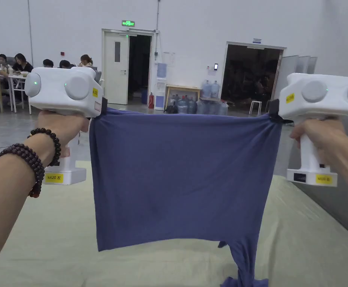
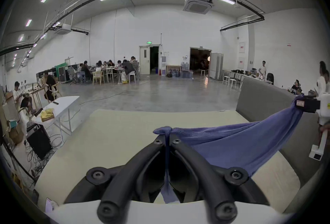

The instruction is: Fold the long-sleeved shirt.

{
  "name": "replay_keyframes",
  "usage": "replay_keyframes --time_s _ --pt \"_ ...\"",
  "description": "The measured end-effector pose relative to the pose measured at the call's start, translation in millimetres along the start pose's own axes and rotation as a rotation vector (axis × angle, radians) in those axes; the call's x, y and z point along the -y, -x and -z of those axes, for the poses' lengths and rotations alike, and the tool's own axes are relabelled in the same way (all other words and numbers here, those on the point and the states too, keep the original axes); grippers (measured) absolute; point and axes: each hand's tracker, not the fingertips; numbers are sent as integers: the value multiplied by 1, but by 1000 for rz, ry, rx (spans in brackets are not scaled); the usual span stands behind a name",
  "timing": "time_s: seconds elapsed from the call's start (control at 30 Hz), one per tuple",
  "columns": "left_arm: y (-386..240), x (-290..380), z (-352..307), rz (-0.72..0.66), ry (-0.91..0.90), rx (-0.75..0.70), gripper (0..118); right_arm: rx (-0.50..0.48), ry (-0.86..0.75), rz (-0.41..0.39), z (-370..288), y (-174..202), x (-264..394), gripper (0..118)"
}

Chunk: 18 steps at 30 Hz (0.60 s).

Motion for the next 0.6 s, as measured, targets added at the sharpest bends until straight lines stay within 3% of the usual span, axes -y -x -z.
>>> replay_keyframes --time_s 0.2,0.37,0.6 --pt "7 60 -53 -46 15 66 0 -13 33 13 -45 -8 54 4" --pt "2 132 -94 15 64 88 0 -23 62 -11 -93 -14 121 4" --pt "-4 242 -156 68 166 126 0 -39 149 -88 -172 -24 241 4"
